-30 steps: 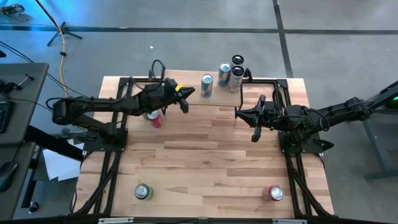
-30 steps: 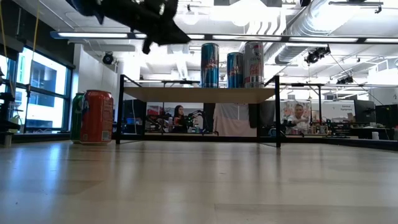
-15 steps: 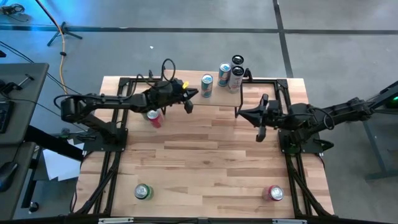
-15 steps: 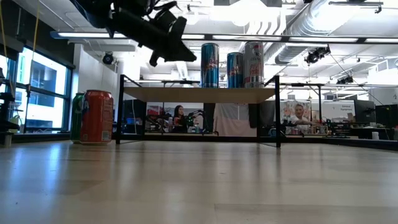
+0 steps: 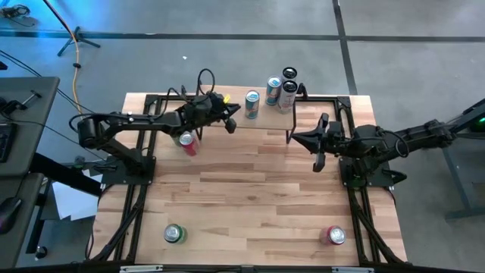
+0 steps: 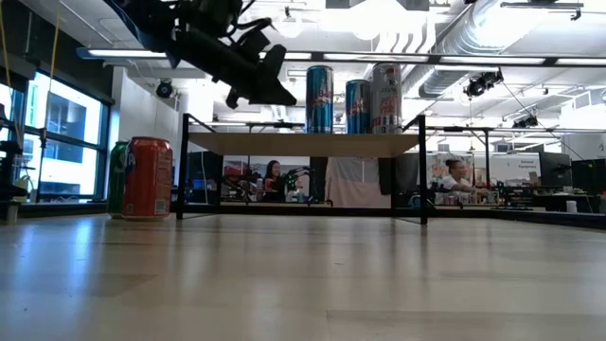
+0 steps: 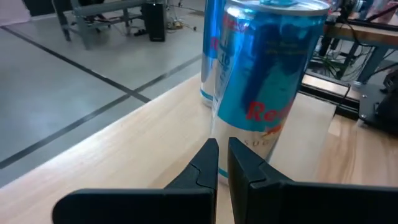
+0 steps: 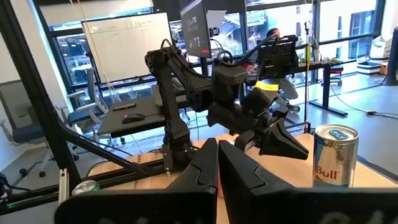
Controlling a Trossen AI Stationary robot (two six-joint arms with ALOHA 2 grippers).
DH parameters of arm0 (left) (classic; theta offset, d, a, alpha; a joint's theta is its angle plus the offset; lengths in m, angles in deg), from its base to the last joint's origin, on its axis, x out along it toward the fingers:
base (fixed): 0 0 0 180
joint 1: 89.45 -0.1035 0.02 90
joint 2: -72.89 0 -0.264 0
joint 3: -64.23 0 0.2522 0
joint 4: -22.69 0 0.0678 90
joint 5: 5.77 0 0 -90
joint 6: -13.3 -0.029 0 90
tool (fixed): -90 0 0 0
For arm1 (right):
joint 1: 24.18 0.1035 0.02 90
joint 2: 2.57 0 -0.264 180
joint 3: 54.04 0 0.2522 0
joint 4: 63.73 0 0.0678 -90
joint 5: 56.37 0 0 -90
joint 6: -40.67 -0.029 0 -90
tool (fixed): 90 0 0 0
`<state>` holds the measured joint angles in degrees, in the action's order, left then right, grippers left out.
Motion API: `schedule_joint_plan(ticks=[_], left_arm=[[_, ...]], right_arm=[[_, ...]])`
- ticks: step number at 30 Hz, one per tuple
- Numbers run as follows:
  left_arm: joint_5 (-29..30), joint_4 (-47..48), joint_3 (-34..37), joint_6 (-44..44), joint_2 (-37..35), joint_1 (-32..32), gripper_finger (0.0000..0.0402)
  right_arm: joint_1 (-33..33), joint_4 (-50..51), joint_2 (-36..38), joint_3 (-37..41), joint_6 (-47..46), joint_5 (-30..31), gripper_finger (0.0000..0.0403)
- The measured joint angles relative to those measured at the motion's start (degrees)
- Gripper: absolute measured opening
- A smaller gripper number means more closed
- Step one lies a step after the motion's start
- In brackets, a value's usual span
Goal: Place canned beverage on shelf
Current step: Put the blue soda can on the shelf aligned with the other blue soda can
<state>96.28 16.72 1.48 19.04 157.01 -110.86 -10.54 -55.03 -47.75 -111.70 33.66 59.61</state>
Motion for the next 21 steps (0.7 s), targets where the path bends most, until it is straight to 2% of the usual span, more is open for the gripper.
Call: schedule_joint_plan(ticks=[12,21], left_arm=[[-0.82,-2.32,-0.51,1.55,4.12,0.04,0.0],[-1.17,-2.48,-4.98,-0.42,7.44,0.03,0.0]], right_arm=[[-1.79,-0.32,1.08,0.0,0.27,-0.25,0.0],[-1.79,-0.39,1.08,0.0,1.99,-0.63,0.0]])
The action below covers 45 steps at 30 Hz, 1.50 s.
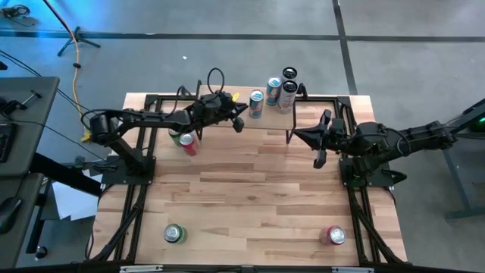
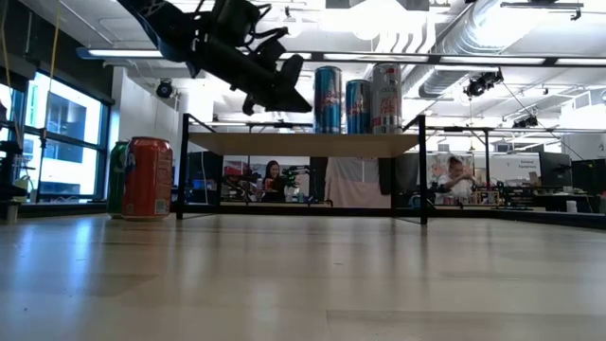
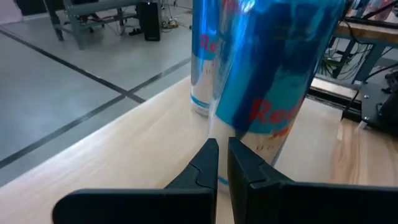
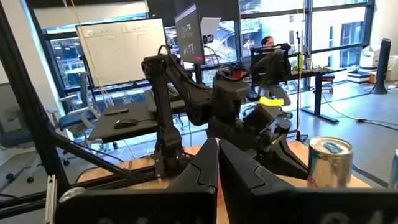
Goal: Place canned beverage on shelf
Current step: Put the blue soda can on the shelf aligned with the other blue soda can
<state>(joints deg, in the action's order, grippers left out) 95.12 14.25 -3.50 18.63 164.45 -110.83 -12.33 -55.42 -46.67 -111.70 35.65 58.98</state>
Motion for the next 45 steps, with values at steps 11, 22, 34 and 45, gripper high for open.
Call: schedule_joint_plan(ticks=[11,22,34,45], left_arm=[[-1.69,-0.01,-7.34,-0.44,6.32,0.01,0.0],[-1.8,-0.77,-10.25,0.93,7.6,0.01,0.0],[-1.0,-2.05,-10.25,4.59,7.6,1.12,0.0],[1.73,6.03,-10.25,4.63,4.58,1.29,0.0]], right_arm=[[0.0,-0.4,0.0,0.0,0.57,-0.01,0.0],[0.0,-0.39,0.0,0.0,1.01,0.0,0.0],[0.0,-1.3,0.0,0.0,2.14,0.0,0.0],[-0.03,-2.56,-0.02,0.0,3.94,0.02,0.0]])
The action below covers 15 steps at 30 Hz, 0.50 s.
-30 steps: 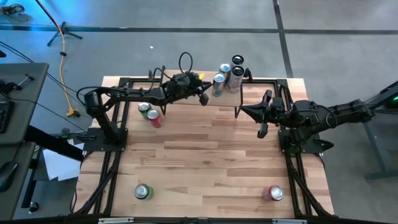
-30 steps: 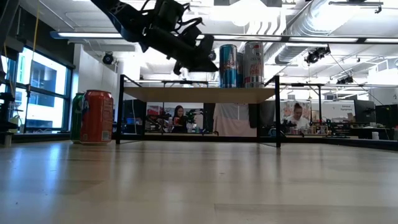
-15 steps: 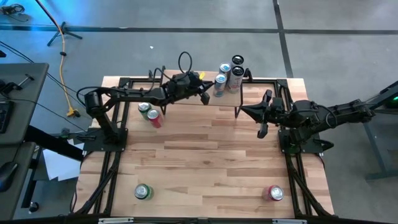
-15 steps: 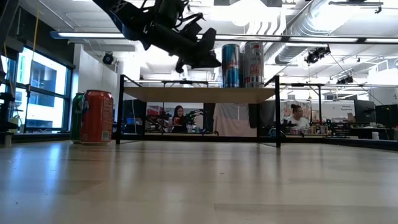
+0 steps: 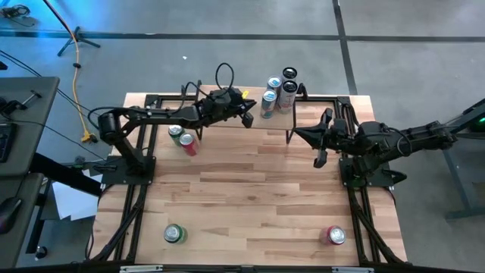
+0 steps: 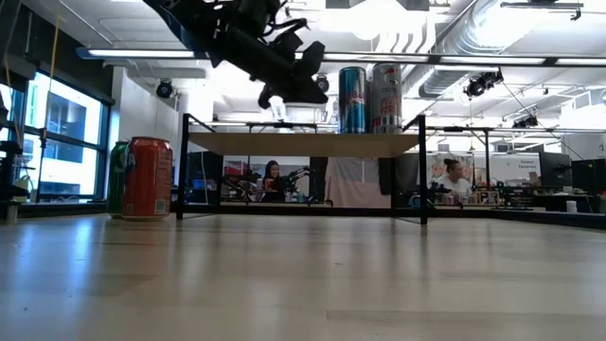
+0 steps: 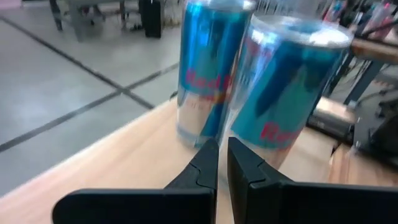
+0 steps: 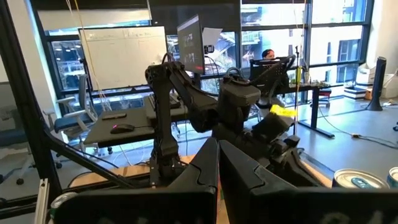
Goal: Place canned beverage on shelf
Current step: Put the blue soda can on the shelf aligned with the other blue soda can
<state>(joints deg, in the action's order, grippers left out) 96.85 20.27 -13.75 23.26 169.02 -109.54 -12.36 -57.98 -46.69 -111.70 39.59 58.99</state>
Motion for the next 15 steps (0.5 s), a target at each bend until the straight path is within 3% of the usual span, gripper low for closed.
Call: schedule_joint_plan(ticks=[15], left_arm=[[0.03,-1.08,0.07,0.91,2.04,1.89,0.0]], right_arm=[[-2.57,0.02,0.37,0.0,-0.29,-1.41,0.0]])
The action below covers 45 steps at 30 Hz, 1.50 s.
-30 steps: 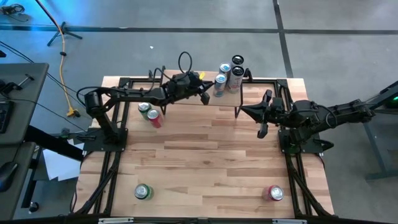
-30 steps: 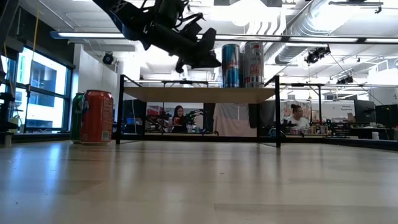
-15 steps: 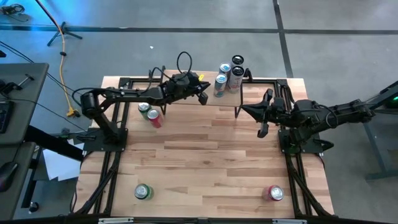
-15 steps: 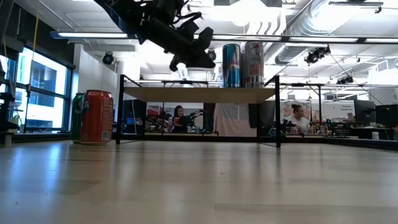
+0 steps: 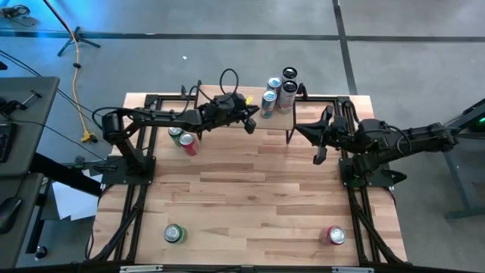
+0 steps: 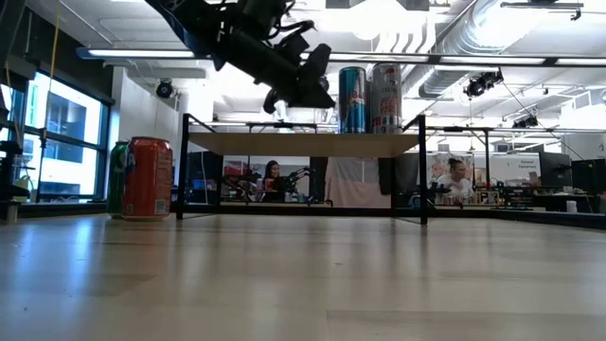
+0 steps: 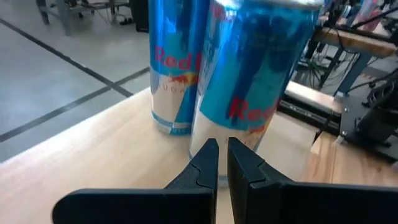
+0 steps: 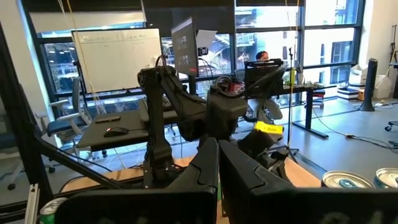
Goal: Place canned beverage on shelf
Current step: Put the blue soda can on the shelf aligned with the other blue soda can, then put the bottom red soda can on the shelf
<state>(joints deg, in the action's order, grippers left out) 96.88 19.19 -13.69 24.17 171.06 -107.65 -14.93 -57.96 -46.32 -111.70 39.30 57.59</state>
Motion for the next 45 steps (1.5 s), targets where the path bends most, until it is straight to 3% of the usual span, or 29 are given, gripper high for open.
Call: schedule_joint_plan(ticks=[13,26,36,40,45], left_arm=[[-3.28,-5.81,-0.3,2.1,2.22,-0.96,0.0],[-3.54,4.59,-9.38,-3.97,4.99,-1.68,0.0],[-4.51,15.96,-9.3,-9.6,-10.58,-2.16,0.0],[-8.41,9.31,-4.52,-6.87,-20.53,-1.88,0.0],[-8.92,-0.66,6.64,-5.55,-32.86,3.38,0.0]], right_arm=[[0.0,0.0,0.0,0.0,0.32,0.01,0.0],[0.0,0.0,0.02,0.0,-0.09,-0.01,0.0],[-0.02,-0.02,0.0,0.0,0.13,-2.23,0.0],[0.0,-0.06,-0.02,0.0,0.24,-4.95,0.0],[-0.01,-0.17,-0.03,0.0,1.3,-6.65,0.0]])
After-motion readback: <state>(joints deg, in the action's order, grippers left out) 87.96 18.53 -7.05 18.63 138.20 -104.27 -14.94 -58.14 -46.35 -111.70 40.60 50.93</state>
